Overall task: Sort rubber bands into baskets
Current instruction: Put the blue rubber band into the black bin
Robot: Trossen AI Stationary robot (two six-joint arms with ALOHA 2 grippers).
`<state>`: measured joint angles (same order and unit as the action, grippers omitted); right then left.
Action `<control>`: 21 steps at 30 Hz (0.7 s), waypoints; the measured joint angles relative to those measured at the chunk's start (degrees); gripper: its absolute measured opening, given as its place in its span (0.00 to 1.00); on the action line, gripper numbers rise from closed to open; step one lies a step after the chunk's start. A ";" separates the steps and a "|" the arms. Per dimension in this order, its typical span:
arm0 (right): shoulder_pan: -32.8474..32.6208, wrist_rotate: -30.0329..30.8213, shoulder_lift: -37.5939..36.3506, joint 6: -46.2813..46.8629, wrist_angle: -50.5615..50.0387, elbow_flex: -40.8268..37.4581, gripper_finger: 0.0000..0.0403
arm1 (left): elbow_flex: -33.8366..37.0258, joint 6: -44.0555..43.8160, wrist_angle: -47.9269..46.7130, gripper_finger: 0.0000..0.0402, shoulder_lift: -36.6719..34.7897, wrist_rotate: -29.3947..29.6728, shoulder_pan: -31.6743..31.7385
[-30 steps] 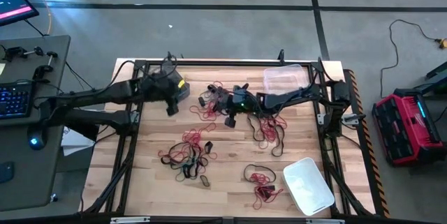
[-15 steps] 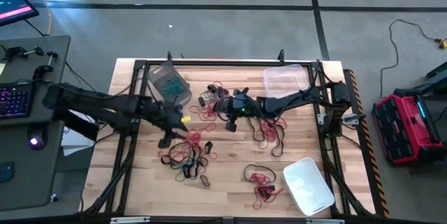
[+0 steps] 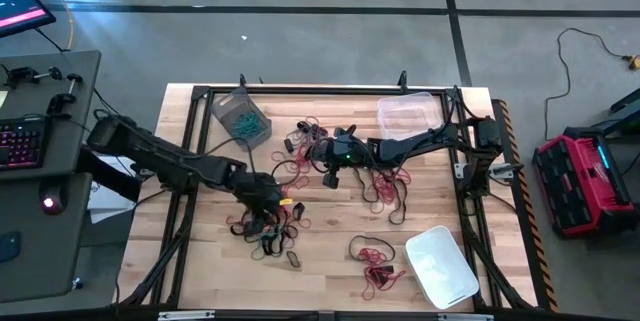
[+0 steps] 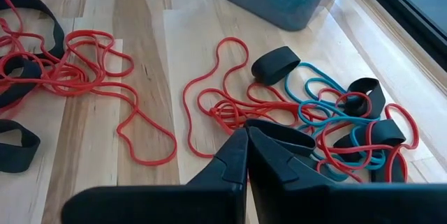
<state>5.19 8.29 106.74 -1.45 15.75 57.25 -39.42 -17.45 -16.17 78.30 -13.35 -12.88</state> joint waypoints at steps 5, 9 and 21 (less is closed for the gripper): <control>0.00 -0.04 0.00 -0.02 -0.02 0.00 0.00 | 0.00 -2.67 0.13 0.36 3.28 -1.18 0.79; 0.00 -0.06 0.00 -0.02 -0.04 0.00 0.00 | 0.00 -3.34 1.74 0.36 4.71 -1.75 1.24; 0.00 -0.25 0.00 -0.04 -0.04 0.00 0.00 | -0.04 -3.49 6.30 0.35 10.21 -8.83 2.14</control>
<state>5.19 8.05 106.74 -1.49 15.70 57.25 -39.46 -20.93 -9.87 88.51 -22.18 -10.74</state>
